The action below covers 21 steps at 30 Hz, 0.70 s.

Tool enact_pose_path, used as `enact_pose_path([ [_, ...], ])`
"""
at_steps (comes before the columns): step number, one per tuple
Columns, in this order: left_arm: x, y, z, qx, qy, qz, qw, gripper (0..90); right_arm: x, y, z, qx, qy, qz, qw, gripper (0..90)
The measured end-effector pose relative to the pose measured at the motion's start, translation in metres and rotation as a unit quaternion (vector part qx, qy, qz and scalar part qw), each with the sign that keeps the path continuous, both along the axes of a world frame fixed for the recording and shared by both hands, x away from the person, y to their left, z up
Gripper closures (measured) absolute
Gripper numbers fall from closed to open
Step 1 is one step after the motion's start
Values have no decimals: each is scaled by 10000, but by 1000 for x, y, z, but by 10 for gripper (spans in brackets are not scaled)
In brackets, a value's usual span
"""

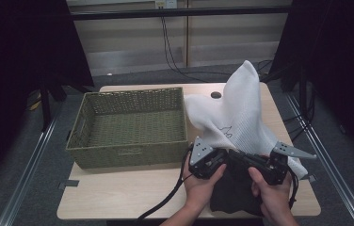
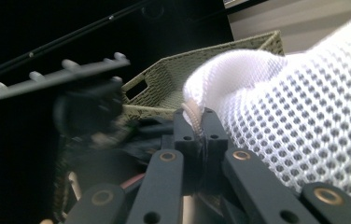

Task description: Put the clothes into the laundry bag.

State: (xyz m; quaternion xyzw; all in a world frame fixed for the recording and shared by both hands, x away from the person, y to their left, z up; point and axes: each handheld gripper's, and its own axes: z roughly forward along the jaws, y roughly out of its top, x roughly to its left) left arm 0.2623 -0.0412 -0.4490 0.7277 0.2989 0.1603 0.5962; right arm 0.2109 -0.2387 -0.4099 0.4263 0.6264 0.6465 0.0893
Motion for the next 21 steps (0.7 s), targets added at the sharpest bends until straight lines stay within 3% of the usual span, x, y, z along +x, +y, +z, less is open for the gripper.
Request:
enact_pose_path([
  [1,5,-7,-10,448,47,83,9990,850,0,1,1,-35,7,29,10000,887],
  [2,11,-12,-24,666,339,249,9969,850,0,1,0,-39,52,54,10000,887],
  [3,16,-13,-31,717,556,263,9955,850,1,2,-4,-46,121,30,9999,887],
  [4,22,-13,-37,670,890,166,9936,848,2,2,-7,-93,184,7,9998,887],
  [7,21,-1,-33,440,968,-208,9941,818,7,-2,-17,-42,294,-49,9995,887],
  [8,17,3,-30,365,992,-371,9937,764,8,-3,-18,-25,327,-87,9994,887],
  [10,4,14,-26,223,917,-773,9925,547,10,-8,-19,-13,338,-143,9993,887],
  [12,-10,24,-25,325,942,-927,9907,394,12,-10,-19,3,337,-185,9993,887],
  [15,-22,34,-32,464,1257,-1004,9859,231,14,-9,-20,-60,302,-188,9993,887],
  [18,-24,36,-40,771,1568,-906,9804,174,14,-8,-20,-168,244,-168,9994,887],
  [21,-22,29,-46,919,1860,-854,9745,200,15,-7,-21,-211,262,-124,9994,887],
])
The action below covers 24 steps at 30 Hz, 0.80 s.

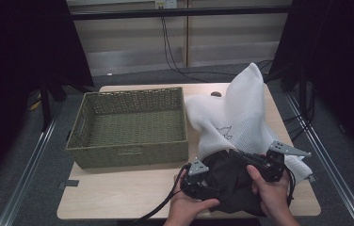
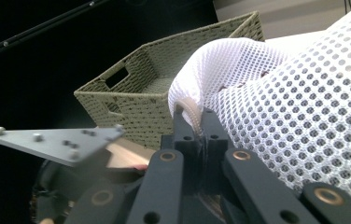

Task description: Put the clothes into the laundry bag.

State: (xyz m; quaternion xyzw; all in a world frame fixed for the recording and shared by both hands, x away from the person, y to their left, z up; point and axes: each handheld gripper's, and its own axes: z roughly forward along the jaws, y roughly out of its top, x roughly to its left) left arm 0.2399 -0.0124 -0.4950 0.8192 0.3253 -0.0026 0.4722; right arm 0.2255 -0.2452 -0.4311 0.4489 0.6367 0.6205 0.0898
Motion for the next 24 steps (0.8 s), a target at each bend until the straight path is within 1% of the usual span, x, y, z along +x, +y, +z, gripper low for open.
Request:
enact_pose_path([
  [1,0,-5,0,181,-33,34,9998,237,0,1,-1,6,18,7,10000,887],
  [2,1,-11,1,370,-34,2,9993,283,0,2,-1,-19,30,27,10000,887],
  [3,2,-15,1,542,12,-12,9985,350,0,4,-2,-36,52,63,10000,887],
  [4,3,-17,1,591,-9,-23,9983,424,0,5,-3,-32,61,75,9999,887],
  [5,5,-20,0,590,-7,-35,9983,479,0,6,-4,-42,75,83,9999,887],
  [6,7,-21,1,532,63,-69,9985,552,0,7,-4,-63,67,90,9999,887],
  [7,8,-22,0,442,97,-129,9989,677,1,7,-5,-89,61,79,9999,887],
  [8,9,-23,0,351,92,-197,9991,741,1,7,-5,-82,63,70,9999,887],
  [9,9,-23,0,311,45,-197,9993,804,1,7,-5,-55,77,65,9999,887],
  [10,8,-23,1,273,-92,-229,9993,816,1,7,-5,-53,69,52,9999,887],
  [11,6,-23,3,157,-250,-219,9993,823,1,6,-4,-95,43,30,9999,887],
  [12,4,-22,7,50,-364,-217,9991,827,0,6,-3,-102,22,1,9999,887],
  [13,2,-21,11,-179,-495,-202,9984,829,0,5,-2,-127,-7,-10,9999,887],
  [14,1,-19,18,-325,-650,-198,9972,830,-1,4,-1,-147,-42,-22,9999,887],
  [15,1,-18,28,-451,-817,-133,9955,831,-1,3,1,-143,-63,-35,9999,887],
  [16,2,-17,35,-634,-921,-104,9937,834,-3,3,3,-134,-107,-83,9998,887],
  [17,3,-15,45,-839,-1057,-84,9908,835,-4,3,4,-139,-149,-108,9997,887],
  [18,5,-14,55,-920,-1244,-29,9880,835,-5,5,6,-122,-174,-115,9997,887],
  [19,7,-15,63,-941,-1302,67,9870,835,-7,6,8,-97,-213,-106,9997,887],
  [20,9,-16,65,-1061,-1333,36,9854,835,-10,7,10,-12,-352,-159,9993,887],
  [21,9,-16,64,-1216,-1369,72,9831,835,-13,7,15,30,-446,-213,9988,887],
  [22,9,-16,61,-1264,-1373,144,9823,835,-15,7,20,21,-451,-200,9988,887],
  [23,12,-20,55,-1160,-1297,379,9840,835,-17,6,23,38,-443,-173,9989,887],
  [24,15,-23,50,-1056,-1196,474,9861,835,-19,7,23,96,-401,-139,9991,887],
])
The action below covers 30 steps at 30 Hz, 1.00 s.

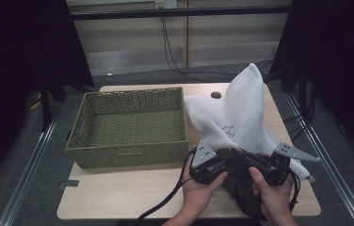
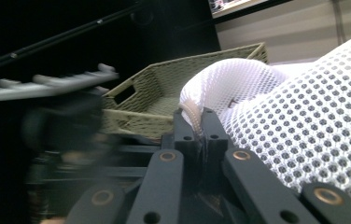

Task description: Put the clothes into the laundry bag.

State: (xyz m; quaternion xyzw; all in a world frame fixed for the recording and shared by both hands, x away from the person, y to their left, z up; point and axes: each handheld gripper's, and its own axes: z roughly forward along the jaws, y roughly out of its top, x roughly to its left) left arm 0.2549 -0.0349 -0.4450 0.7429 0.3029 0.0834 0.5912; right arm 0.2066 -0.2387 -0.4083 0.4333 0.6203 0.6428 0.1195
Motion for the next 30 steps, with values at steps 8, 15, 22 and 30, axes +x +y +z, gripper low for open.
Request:
enact_pose_path([
  [8,29,7,-45,558,700,56,9960,796,7,5,-18,-173,305,76,9994,887],
  [15,0,37,-35,366,650,-498,9960,322,14,-1,-22,-167,306,13,9994,887],
  [22,-14,33,-51,811,1024,-641,9894,189,17,-1,-23,-199,324,18,9993,887],
  [30,-8,-1,-47,1891,825,-365,9778,614,17,7,-28,-283,385,104,9988,887],
])
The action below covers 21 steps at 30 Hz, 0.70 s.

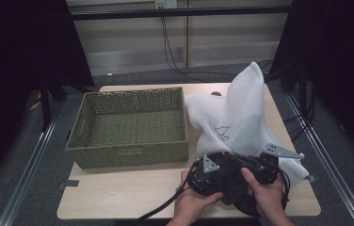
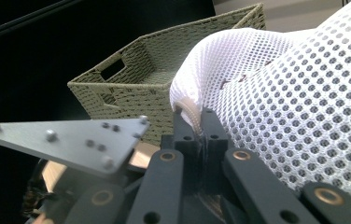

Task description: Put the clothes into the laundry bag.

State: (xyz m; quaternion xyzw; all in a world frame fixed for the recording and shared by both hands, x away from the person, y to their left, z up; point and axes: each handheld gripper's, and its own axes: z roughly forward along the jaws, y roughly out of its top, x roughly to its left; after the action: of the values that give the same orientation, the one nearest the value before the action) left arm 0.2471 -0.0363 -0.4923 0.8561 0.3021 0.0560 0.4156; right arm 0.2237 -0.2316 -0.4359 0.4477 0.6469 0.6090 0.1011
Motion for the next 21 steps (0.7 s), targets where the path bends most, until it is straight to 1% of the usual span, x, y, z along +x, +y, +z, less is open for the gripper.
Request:
enact_pose_path([
  [1,1,-1,0,0,-8,-75,10000,829,0,0,0,6,18,3,10000,886],
  [2,1,-3,-1,-64,-27,-32,10000,835,1,0,-1,5,6,5,10000,886],
  [3,0,-4,0,-69,-177,5,9998,842,1,0,-1,30,13,14,10000,886],
  [4,0,-5,1,-206,-262,-24,9994,847,1,-1,-1,35,-10,8,10000,887],
  [5,1,-4,3,-321,-281,-42,9991,849,1,-2,1,35,-25,4,10000,886],
  [6,1,-2,9,-660,-349,-72,9972,850,1,-2,2,45,-29,-3,10000,887],
  [7,1,-1,14,-812,-381,-107,9959,851,-1,-4,5,68,-58,0,10000,886],
  [8,2,-2,22,-1025,-473,-143,9935,851,-2,-4,7,93,-73,-1,9999,886],
  [10,2,-1,43,-1291,-833,-58,9881,851,-6,-5,14,131,-151,0,9998,887],
  [11,5,-2,49,-1379,-878,-61,9865,851,-9,-4,19,168,-180,-5,9997,887],
  [12,9,-2,56,-1468,-956,63,9845,851,-11,-4,21,175,-242,-13,9996,886],
  [13,12,-2,58,-1421,-1036,188,9842,852,-16,-3,27,169,-319,-86,9993,887],
  [14,16,-4,56,-1391,-1141,385,9829,852,-19,-3,30,214,-332,-117,9992,887],
  [15,23,-4,50,-1228,-1127,663,9838,852,-22,-4,33,291,-382,-111,9988,887],
  [16,28,-5,43,-1189,-1088,822,9835,853,-27,-6,37,399,-396,-129,9983,887],
  [17,38,-7,30,-990,-924,1005,9857,852,-29,-7,38,381,-375,-121,9985,887],
  [18,44,-9,18,-791,-790,1093,9877,852,-31,-6,37,333,-274,-106,9990,887],
  [19,47,-11,12,-629,-681,1103,9896,851,-30,-4,32,316,-174,-54,9993,887],
  [20,51,-12,5,-624,-465,1017,9918,849,-29,-3,27,295,-133,-30,9995,888],
  [21,52,-9,3,-737,-404,927,9921,843,-26,-3,18,359,-57,5,9993,888],
])
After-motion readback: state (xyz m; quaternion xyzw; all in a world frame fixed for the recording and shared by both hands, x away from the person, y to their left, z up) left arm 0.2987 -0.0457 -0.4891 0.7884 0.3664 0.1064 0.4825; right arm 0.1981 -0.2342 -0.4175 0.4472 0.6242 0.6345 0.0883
